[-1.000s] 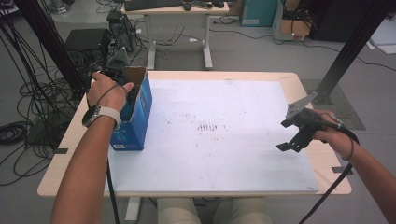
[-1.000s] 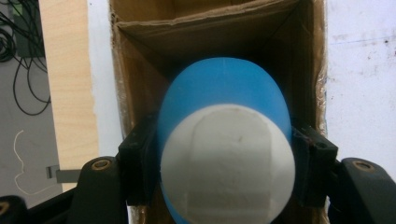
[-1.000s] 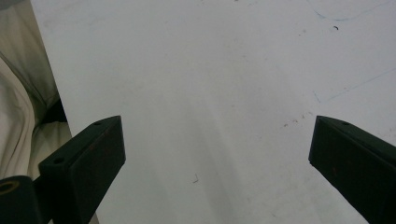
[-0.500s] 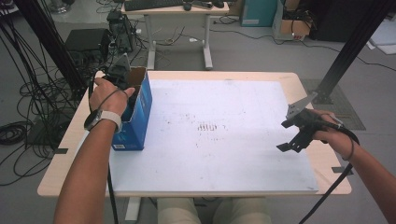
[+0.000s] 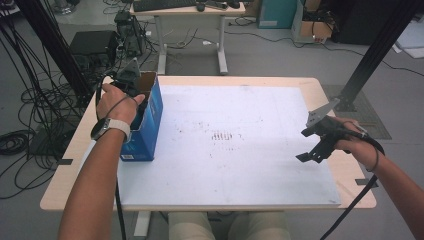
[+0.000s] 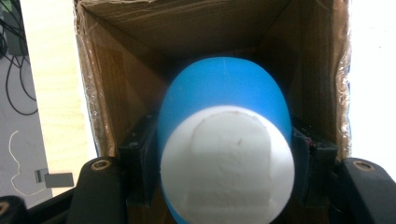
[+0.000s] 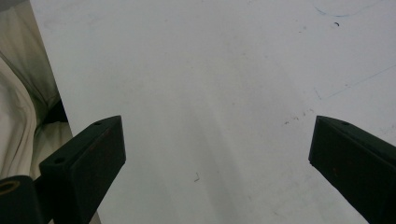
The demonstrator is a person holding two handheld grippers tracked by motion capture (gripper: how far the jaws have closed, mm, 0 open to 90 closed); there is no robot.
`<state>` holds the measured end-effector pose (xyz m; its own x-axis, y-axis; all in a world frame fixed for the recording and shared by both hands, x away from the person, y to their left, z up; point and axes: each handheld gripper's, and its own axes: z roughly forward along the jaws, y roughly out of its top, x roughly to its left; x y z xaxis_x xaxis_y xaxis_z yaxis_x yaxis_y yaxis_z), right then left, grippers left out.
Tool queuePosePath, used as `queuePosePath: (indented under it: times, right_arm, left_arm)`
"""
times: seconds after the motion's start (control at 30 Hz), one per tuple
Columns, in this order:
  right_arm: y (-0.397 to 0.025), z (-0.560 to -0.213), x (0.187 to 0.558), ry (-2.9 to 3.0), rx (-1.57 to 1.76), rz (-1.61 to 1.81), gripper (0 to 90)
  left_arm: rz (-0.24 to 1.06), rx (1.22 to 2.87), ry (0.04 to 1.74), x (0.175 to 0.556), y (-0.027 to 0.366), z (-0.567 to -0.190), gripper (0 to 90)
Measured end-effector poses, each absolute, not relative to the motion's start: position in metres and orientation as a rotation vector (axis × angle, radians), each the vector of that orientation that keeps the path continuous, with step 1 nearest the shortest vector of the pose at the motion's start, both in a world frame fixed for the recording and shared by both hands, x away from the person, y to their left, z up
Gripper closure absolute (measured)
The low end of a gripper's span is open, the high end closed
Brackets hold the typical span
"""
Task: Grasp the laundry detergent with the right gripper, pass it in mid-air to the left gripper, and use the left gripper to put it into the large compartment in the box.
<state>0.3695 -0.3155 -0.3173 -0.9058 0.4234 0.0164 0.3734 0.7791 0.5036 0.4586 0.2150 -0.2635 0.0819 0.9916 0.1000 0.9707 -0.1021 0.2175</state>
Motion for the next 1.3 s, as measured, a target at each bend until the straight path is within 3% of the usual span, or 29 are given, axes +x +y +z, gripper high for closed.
queuePosePath:
  times: [1.3]
  right_arm:
    - [-0.3171, -0.3162, 0.3700, 2.868, 0.641, 0.778, 3.8]
  left_arm:
    - [0.336, 2.234, 2.044, 0.4579, 0.2162, -0.2634, 37.4]
